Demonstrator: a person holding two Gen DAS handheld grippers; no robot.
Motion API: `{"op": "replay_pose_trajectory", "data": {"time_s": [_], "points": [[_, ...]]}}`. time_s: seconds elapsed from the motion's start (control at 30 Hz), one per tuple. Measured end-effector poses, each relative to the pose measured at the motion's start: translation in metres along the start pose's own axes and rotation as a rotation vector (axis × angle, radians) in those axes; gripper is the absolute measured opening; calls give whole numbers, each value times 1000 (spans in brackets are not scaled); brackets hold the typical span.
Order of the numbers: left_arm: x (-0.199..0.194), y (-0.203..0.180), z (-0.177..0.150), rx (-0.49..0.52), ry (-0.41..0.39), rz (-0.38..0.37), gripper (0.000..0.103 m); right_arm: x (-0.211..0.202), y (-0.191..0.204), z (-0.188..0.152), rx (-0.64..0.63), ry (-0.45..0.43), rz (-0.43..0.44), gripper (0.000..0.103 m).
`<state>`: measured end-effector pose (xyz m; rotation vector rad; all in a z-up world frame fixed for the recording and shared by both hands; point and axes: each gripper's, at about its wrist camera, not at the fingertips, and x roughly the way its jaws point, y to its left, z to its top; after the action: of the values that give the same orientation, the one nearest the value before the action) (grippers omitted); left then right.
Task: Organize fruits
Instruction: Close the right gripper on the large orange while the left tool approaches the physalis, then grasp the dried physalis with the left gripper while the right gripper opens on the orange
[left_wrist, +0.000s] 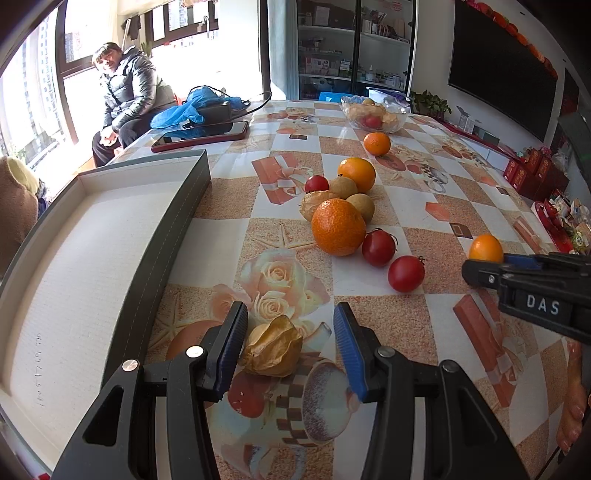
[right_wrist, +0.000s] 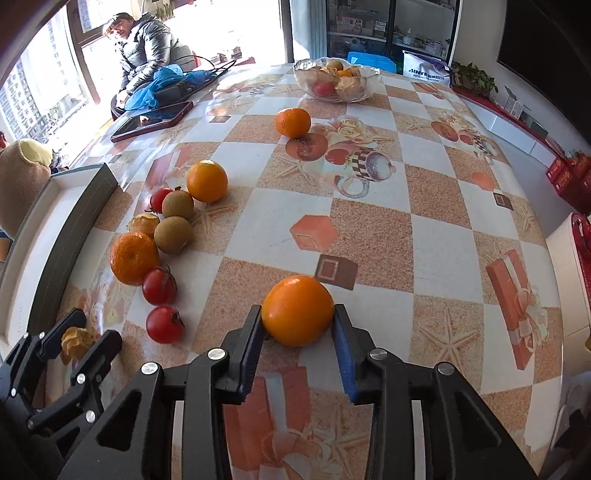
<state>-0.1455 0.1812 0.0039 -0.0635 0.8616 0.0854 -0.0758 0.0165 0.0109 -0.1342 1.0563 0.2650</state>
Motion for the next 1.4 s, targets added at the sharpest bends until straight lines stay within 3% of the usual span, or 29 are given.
{"op": "replay_pose_trajectory", "data": {"time_s": [0.27, 0.37, 0.5, 0.67, 0.7, 0.73, 0.77, 0.8, 0.93, 1.1, 1.17, 1.2, 1.27, 1.3, 1.33, 1.4], "points": [[0, 0, 0, -1, 2, -2, 52, -20, -7, -42, -23, -113, -30, 38], [-1, 2, 0, -12, -1, -1, 47, -20, -6, -45, -22, -139, -43, 38], [-3, 10, 0, -38, 9, -19, 37, -20, -8, -42, -23, -127, -30, 38], [-4, 10, -2, -31, 4, -14, 37, -19, -8, -40, -25, -103, -22, 39], [-5, 9, -3, -28, 2, -10, 37, -19, -8, -39, -26, -96, -17, 43], [-5, 9, -3, -30, 1, -11, 37, -18, -8, -38, -29, -88, -8, 48], [-5, 10, -3, -35, 0, -18, 38, -16, -8, -37, -30, -78, -5, 67], [-5, 11, -3, -40, 0, -34, 42, -14, -9, -37, -28, -69, -6, 76], [-4, 18, -1, -70, 6, -95, 63, -14, -9, -38, -18, -80, -13, 76], [-1, 12, 2, -39, 27, -68, 64, -14, -7, -38, -19, -76, -12, 76], [0, 3, 2, 0, 47, -18, 64, -14, -7, -36, -17, -71, -13, 76], [-1, 1, 2, 8, 53, -1, 60, -14, -6, -36, -17, -69, -15, 70], [-4, 2, 2, -7, 59, -14, 42, -16, -6, -35, -19, -71, -16, 55], [-5, 4, 3, -18, 66, -30, 27, -17, -6, -35, -21, -70, -19, 45], [-6, 7, 4, -35, 76, -60, 26, -18, -7, -34, -20, -67, -17, 39], [-7, 15, 6, -82, 99, -120, 26, -18, -9, -33, -12, -59, -4, 37]]}}
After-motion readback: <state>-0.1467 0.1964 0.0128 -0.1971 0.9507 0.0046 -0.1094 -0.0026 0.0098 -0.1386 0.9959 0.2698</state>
